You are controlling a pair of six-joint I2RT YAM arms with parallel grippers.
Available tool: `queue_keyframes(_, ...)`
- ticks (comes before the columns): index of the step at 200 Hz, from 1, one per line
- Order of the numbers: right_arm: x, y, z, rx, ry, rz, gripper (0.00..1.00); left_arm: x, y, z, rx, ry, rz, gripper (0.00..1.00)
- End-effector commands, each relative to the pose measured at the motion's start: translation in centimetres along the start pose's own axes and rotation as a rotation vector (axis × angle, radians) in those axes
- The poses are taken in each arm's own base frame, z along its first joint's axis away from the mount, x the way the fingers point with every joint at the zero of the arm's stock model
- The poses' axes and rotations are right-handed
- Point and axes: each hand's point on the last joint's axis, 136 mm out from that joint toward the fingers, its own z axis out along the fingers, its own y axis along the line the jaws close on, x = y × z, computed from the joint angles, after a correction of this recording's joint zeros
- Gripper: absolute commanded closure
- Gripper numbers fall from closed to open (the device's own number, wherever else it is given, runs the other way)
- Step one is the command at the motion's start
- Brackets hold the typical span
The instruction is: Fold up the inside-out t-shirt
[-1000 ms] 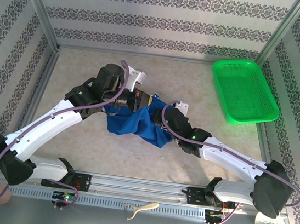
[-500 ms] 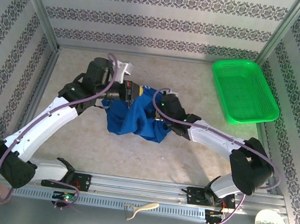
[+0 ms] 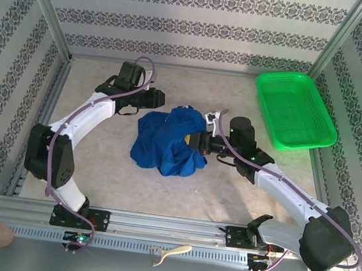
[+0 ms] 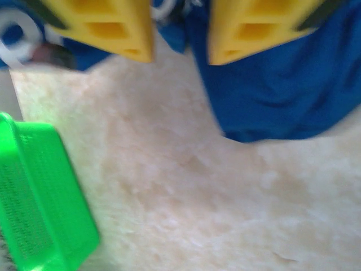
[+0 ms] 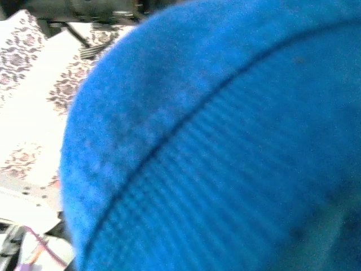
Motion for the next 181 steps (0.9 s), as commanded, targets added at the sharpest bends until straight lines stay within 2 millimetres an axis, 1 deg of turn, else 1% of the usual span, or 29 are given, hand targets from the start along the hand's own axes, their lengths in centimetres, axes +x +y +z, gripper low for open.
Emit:
queue_keyframes(1,-1.8,2.2,-0.7,-0.126,-0.050,-0.001,1.00,-2.5,-0.9,-2.0,0.000,-0.096,0.057,0.54)
queue_keyframes(11,-2.4,1.8,-1.0,-0.128,-0.078,0.019,1.00,-2.4,-1.7,-3.4,0.020,-0.129,0.064,0.48)
queue_keyframes(22,-2.9,1.2,-1.3,-0.114,-0.106,0.046,1.00,-1.4,-2.2,-5.1,0.037,-0.157,0.062,0.42)
queue_keyframes(36,-3.4,0.5,-1.6,-0.096,-0.126,0.082,1.00,0.3,-3.4,-7.2,0.065,-0.189,0.058,0.40)
queue_keyframes(44,-3.6,0.0,-1.6,-0.082,-0.135,0.104,1.00,1.3,-4.5,-8.2,0.091,-0.208,0.057,0.39)
queue_keyframes(56,-3.8,-0.5,-1.7,-0.065,-0.151,0.130,1.00,3.4,-5.9,-9.0,0.137,-0.222,0.035,0.38)
queue_keyframes(67,-3.9,-1.0,-1.6,-0.049,-0.160,0.155,1.00,4.9,-8.0,-9.2,0.197,-0.233,0.030,0.38)
queue_keyframes(69,-3.9,-1.2,-1.7,-0.047,-0.161,0.160,1.00,5.1,-8.1,-9.1,0.201,-0.234,0.026,0.38)
queue_keyframes(83,-3.8,-1.6,-1.5,-0.037,-0.162,0.183,1.00,6.8,-10.6,-8.6,0.268,-0.231,0.031,0.37)
queue_keyframes(94,-3.7,-1.8,-1.5,-0.032,-0.164,0.195,1.00,7.6,-12.3,-8.0,0.307,-0.220,0.044,0.37)
queue_keyframes(111,-3.6,-2.1,-1.6,-0.022,-0.169,0.212,1.00,8.9,-13.7,-6.4,0.330,-0.187,0.066,0.38)
queue_keyframes(123,-3.5,-2.2,-1.8,-0.016,-0.175,0.221,1.00,9.6,-13.9,-5.2,0.337,-0.166,0.069,0.40)
queue_keyframes(147,-3.4,-2.1,-2.2,-0.022,-0.178,0.239,1.00,11.2,-13.0,-2.8,0.343,-0.130,0.042,0.48)
queue_keyframes(159,-3.4,-1.9,-2.5,-0.030,-0.179,0.244,1.00,11.3,-13.3,-2.1,0.376,-0.137,0.040,0.50)
queue_keyframes(181,-3.5,-1.7,-3.0,-0.034,-0.190,0.246,1.00,11.7,-12.8,-0.2,0.373,-0.125,0.038,0.51)
